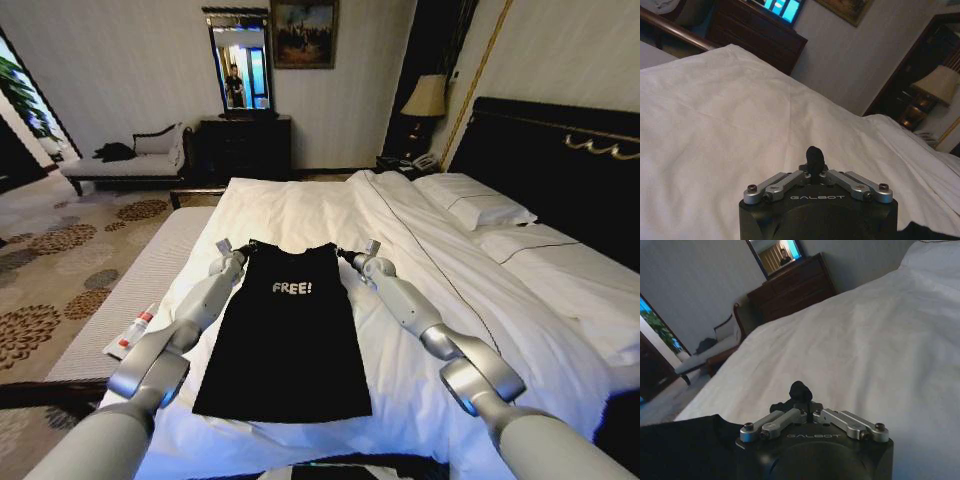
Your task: Fold the clothes on the bed.
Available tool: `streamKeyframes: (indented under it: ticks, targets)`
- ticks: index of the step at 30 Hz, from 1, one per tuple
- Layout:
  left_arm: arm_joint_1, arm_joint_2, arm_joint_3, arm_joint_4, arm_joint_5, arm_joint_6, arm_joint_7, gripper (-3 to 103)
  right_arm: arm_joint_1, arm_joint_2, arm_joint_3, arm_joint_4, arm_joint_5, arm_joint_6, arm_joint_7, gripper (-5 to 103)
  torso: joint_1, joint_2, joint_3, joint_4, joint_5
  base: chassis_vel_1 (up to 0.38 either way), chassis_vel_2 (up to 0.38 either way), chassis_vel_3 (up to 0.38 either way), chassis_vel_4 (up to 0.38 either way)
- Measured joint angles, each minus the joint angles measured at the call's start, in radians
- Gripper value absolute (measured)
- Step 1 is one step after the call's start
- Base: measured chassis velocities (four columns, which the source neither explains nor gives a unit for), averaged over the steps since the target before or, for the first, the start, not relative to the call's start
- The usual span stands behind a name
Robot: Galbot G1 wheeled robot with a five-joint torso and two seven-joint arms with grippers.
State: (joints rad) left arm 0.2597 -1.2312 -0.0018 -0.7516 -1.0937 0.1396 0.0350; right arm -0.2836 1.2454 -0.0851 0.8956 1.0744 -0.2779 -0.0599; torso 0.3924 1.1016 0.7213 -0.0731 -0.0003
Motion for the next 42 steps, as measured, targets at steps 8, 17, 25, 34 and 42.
streamKeyframes:
  ticks: [8, 17, 25, 34, 42]
  targets:
    - [0.131, 0.056, -0.04, -0.228, -0.054, -0.001, -0.035, 1, -0.136, -0.08, 0.019, 0.229, 0.073, -0.01, 0.062, 1, 0.0, 0.0, 0.0, -0.0006, 0.0005, 0.0, 0.0, 0.0, 0.0]
    - [0.273, 0.138, -0.061, -0.468, -0.118, -0.006, -0.089, 1, -0.252, -0.202, 0.053, 0.469, 0.127, -0.012, 0.076, 1, 0.0, 0.0, 0.0, -0.0002, 0.0002, 0.0, 0.0, 0.0, 0.0]
    - [0.444, 0.261, -0.104, -0.758, -0.145, -0.011, -0.103, 1, -0.429, -0.286, 0.119, 0.712, 0.129, -0.012, 0.11, 1, 0.0, 0.0, 0.0, -0.0001, 0.0002, 0.0, 0.0, 0.0, 0.0]
    - [0.63, 0.341, -0.194, -0.946, -0.128, -0.019, -0.112, 1, -0.634, -0.327, 0.163, 0.936, 0.112, -0.022, 0.15, 1, 0.0, 0.0, 0.0, -0.0004, 0.0, 0.0, 0.0, 0.0, 0.0]
    - [0.864, 0.368, -0.332, -1.131, -0.074, -0.022, -0.097, 1, -0.806, -0.333, 0.263, 1.077, 0.079, -0.029, 0.18, 1, 0.0, 0.0, 0.0, -0.0001, 0.0002, 0.0, 0.0, 0.0, 0.0]
